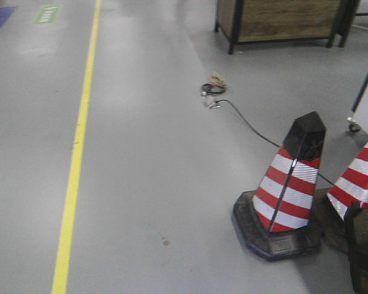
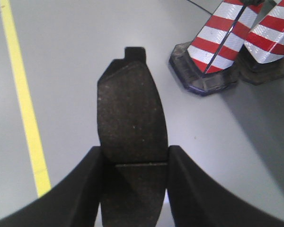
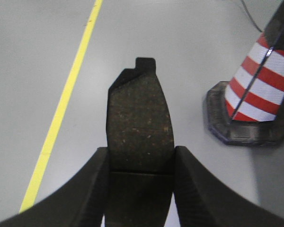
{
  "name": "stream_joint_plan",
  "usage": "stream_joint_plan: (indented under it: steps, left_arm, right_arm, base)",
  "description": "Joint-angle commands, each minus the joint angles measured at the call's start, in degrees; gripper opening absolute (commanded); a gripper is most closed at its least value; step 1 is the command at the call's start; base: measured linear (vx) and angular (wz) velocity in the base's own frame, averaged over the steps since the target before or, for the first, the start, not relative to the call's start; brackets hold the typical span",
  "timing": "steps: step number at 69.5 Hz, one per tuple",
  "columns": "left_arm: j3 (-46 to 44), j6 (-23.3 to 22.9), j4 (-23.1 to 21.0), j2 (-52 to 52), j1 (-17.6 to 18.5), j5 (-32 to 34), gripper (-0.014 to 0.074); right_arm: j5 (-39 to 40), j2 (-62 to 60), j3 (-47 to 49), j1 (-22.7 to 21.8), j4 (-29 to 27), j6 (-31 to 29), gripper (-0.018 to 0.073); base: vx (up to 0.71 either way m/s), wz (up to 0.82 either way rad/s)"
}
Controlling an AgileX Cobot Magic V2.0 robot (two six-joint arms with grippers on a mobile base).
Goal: Move and align brake pads A on conveyor
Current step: 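Turn the base to face the dark grey conveyor belt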
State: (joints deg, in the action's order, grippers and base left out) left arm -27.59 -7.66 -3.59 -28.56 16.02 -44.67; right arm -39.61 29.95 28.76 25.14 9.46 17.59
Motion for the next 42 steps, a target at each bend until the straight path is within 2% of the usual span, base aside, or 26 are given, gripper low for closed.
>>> stream_joint_plan:
  steps: [1, 42]
  left_arm:
    - [-1.7, -0.1, -0.4, -0.1, 0.4, 4.3, 0.0174]
    - [-1.7, -0.1, -0.4, -0.1, 0.4, 4.3, 0.0174]
  right_arm:
    - [4.8, 0.1, 1.7, -0.2, 1.0, -0.5, 0.0177]
    - [4.8, 0.1, 1.7, -0.2, 1.0, -0.5, 0.0177]
  base:
    - [0.42, -0.44]
    - [0.39, -0.52]
